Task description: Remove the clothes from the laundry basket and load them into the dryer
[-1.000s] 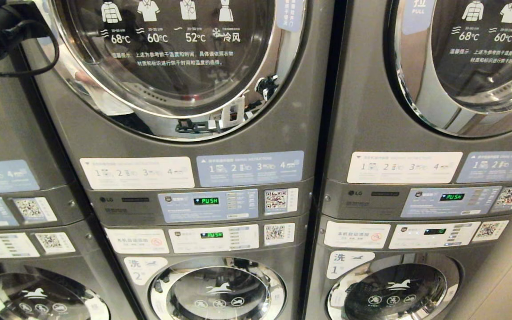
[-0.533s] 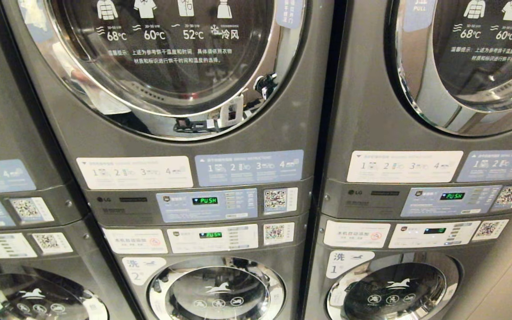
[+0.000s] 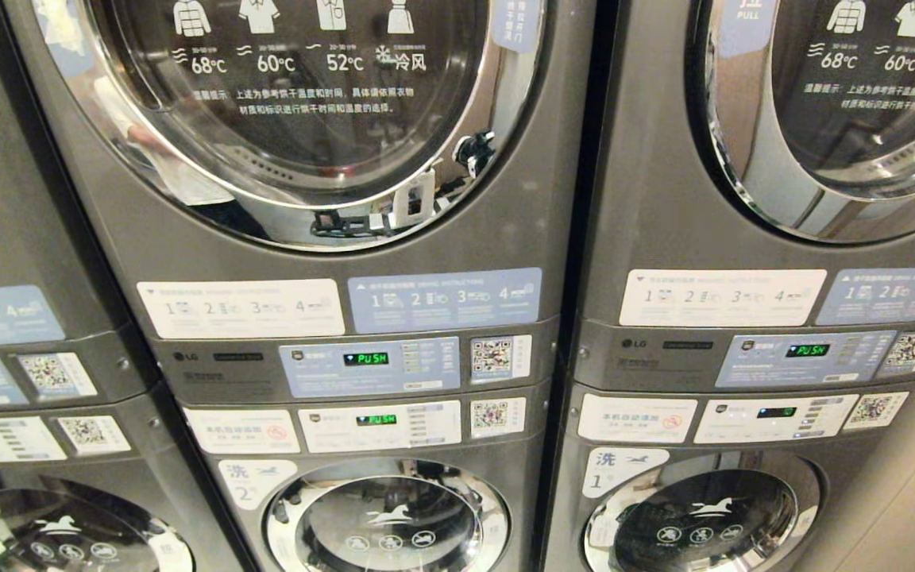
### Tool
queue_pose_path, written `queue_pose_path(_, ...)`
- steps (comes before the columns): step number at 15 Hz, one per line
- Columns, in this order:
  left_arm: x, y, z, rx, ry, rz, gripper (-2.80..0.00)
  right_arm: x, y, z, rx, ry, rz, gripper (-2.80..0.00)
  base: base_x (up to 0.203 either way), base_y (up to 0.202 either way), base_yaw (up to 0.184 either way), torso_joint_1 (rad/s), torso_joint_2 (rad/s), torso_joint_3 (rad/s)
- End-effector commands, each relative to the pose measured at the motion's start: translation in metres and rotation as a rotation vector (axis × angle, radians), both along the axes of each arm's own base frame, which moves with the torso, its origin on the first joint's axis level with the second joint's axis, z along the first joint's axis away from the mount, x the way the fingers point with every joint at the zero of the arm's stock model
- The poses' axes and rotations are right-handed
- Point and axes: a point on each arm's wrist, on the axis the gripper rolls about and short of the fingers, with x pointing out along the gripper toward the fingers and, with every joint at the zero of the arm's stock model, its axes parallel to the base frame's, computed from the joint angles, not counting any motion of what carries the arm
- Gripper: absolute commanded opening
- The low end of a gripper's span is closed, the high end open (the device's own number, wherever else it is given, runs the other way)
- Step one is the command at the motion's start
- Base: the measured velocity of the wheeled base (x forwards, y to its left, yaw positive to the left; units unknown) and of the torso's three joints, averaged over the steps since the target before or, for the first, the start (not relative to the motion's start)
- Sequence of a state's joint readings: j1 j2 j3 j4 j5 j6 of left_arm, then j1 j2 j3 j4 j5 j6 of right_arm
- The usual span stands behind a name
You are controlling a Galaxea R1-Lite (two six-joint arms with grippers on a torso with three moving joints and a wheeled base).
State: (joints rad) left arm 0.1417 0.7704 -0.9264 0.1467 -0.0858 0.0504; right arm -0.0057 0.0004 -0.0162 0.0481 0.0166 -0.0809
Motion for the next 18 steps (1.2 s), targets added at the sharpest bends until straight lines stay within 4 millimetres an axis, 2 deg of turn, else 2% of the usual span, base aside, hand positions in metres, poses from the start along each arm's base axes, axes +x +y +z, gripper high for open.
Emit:
queue_pose_path(1,-0.06,-0.008,-0.072,0.0,-0.005,0.012,-2.8,0.0,0.0,0.0,-0.003,-0.001,0.001,-2.8,0.0,0.0,0.0,0.0,0.0,0.0)
queue_pose_path(3,-0.059,-0.007,-0.155,-0.03,0.196,0.044,-2.8,0.0,0.0,0.0,0.001,-0.002,-0.003,-2.8,0.0,0.0,0.0,0.0,0.0,0.0)
queue_pose_path(5,-0.053,-0.006,-0.213,-0.027,0.361,0.059,-2.8,0.0,0.0,0.0,-0.003,-0.002,-0.003,-2.8,0.0,0.0,0.0,0.0,0.0,0.0)
queue_pose_path(6,-0.053,-0.006,-0.227,0.003,0.385,0.046,-2.8,0.0,0.0,0.0,0.001,-0.002,-0.003,-2.8,0.0,0.0,0.0,0.0,0.0,0.0)
queue_pose_path(10,-0.055,-0.006,-0.23,0.1,0.341,-0.193,-2.8,0.0,0.0,0.0,-0.007,-0.002,-0.003,-2.8,0.0,0.0,0.0,0.0,0.0,0.0)
queue_pose_path(12,-0.061,-0.006,-0.231,0.106,0.267,-0.175,-2.8,0.0,0.0,0.0,-0.01,-0.002,-0.001,-2.8,0.0,0.0,0.0,0.0,0.0,0.0)
queue_pose_path(15,-0.075,-0.006,-0.235,0.107,0.059,-0.123,-2.8,0.0,0.0,0.0,-0.026,-0.003,0.011,-2.8,0.0,0.0,0.0,0.0,0.0,0.0)
queue_pose_path(18,-0.073,-0.005,-0.235,0.074,0.044,-0.083,-2.8,0.001,0.0,0.0,-0.027,-0.03,0.003,-2.8,0.0,0.0,0.0,0.0,0.0,0.0)
